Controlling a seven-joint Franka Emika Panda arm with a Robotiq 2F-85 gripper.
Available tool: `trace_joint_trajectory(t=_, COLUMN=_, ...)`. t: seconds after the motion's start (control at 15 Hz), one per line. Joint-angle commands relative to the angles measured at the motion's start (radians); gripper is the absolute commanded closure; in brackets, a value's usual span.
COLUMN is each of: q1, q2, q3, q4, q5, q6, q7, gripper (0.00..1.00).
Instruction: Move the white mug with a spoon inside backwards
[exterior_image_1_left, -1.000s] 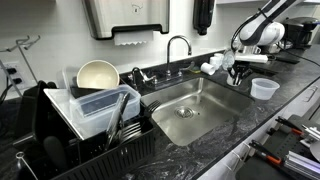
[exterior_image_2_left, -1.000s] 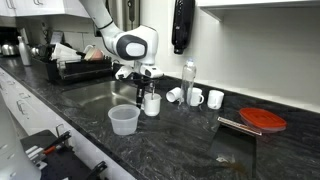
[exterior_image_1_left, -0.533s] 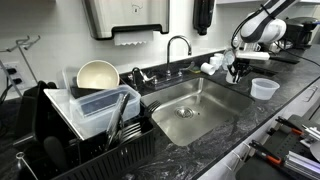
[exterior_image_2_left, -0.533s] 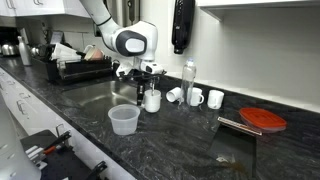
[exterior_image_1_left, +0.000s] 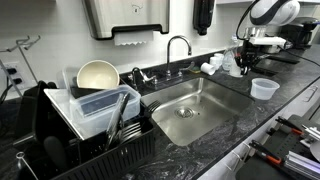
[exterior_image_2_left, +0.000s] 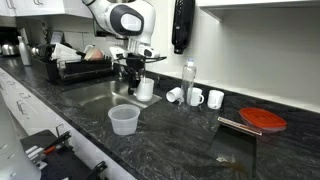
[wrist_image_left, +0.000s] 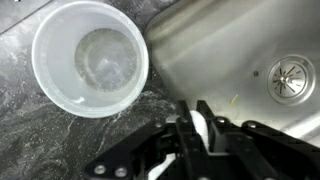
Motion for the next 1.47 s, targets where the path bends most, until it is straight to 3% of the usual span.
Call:
trace_joint_trajectory(t=0.0, q1=-0.015, q2=-0.003, q3=-0.02, q4=0.039, q5=0.006, q6=-0.136, q7=-0.124, gripper=0.97)
trace_joint_trajectory(t=0.07, q1=-0.013, q2=-0.008, q3=-0.003, q4=0.007, q5=0.002, q6=-0.071, q7=-0.066, gripper=0.87)
trace_joint_trajectory(t=0.67, q1=-0.016, q2=-0.008, q3=-0.014, q4=0.018, q5=0.002, q6=-0.107, q7=-0.103, gripper=0.87)
trace_joint_trajectory(t=0.73, q1=-0.016, q2=-0.008, q3=-0.014, q4=0.018, q5=0.002, q6=-0.107, q7=-0.103, gripper=0.97)
trace_joint_trajectory(t=1.13, q1=-0.015, q2=0.048, q3=-0.012, q4=0.13, q5=-0.174, q6=-0.243, q7=-0.237, gripper=0.97)
trace_joint_trajectory(t=1.4, q1=-0.006, q2=0.132, q3=-0.024, q4=0.241, q5=-0.167, q6=-0.328, q7=-0.421, gripper=0.97)
